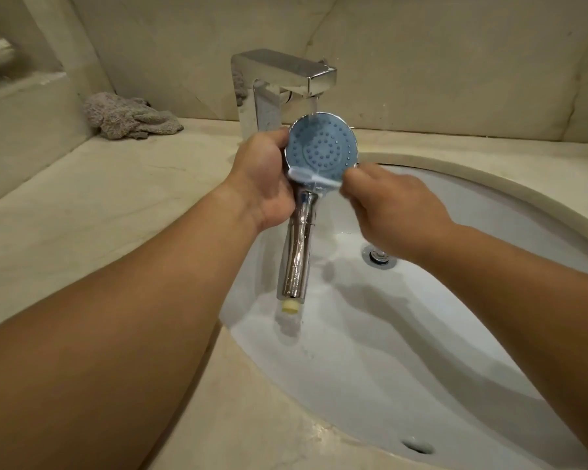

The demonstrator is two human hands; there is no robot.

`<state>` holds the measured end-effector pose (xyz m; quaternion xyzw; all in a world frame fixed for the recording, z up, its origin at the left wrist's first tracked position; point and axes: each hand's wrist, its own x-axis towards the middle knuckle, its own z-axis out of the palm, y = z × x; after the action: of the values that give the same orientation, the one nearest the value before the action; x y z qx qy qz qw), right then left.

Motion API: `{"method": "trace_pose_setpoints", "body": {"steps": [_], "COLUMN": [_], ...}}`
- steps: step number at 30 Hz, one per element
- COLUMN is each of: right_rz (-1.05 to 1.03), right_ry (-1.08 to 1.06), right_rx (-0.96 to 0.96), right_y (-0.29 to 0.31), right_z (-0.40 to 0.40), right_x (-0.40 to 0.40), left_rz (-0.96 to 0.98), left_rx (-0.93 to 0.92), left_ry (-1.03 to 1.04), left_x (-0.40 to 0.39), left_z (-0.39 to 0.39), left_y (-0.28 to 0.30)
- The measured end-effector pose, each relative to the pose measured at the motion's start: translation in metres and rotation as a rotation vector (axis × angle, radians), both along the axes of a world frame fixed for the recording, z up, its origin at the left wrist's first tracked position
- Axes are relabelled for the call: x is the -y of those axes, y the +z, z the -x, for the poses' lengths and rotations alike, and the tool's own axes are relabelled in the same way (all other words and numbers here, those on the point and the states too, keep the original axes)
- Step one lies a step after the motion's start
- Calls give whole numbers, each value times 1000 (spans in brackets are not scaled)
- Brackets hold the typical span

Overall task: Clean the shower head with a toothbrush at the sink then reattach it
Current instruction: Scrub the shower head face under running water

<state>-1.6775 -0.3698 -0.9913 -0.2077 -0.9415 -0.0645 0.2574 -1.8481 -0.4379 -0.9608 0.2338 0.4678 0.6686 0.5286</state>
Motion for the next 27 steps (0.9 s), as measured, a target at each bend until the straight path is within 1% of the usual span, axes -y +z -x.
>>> {"method": "trace_pose_setpoints", "body": {"steps": [1, 2, 4, 5, 8, 9, 12, 13, 15, 16, 19, 22, 23, 26, 27], "right_rz": [-18, 5, 95, 110, 30, 47, 193, 183, 131, 145, 280, 193, 196, 290, 266], "right_ry": [14, -22, -134, -148, -47, -68, -206, -193, -128, -135, -216, -132, -140, -225, -201], "right_rx": [9, -2, -99, -116, -14, -25, -182, -173, -95, -99, -214, -126, -128, -249, -219], "right_y": [-2, -1, 4, 5, -3, -3, 7, 6, 2, 2, 9, 3, 1, 5, 4], "right_z": [1, 1, 0, 0, 3, 4, 7, 9, 11, 12, 13, 14, 14, 11, 11], "right_x": [1, 0, -4, -4, 2, 3, 1, 3, 10, 9, 4, 12, 11, 1, 2], "left_rz": [1, -2, -9, -6, 24, 25, 0, -2, 6, 12, 14, 23, 21, 17, 22], "left_rx": [-1, 0, -11, -21, -31, -29, -23, -21, -14, -15, -28, -19, -14, -21, -16], "left_ry": [-10, -15, -14, -11, -5, -4, -9, -15, -23, -22, -22, -14, -11, 1, 3], "left_x": [0, -1, -1, 0, 1, 1, 3, 3, 4, 3, 1, 0, 0, 2, 3], "left_z": [0, -1, -2, -2, -3, -3, -7, -8, -8, -7, -5, -3, -3, -6, -7], "left_y": [0, -1, -1, -1, 0, 0, 2, 3, 2, 1, -2, -3, -3, 0, 1]}}
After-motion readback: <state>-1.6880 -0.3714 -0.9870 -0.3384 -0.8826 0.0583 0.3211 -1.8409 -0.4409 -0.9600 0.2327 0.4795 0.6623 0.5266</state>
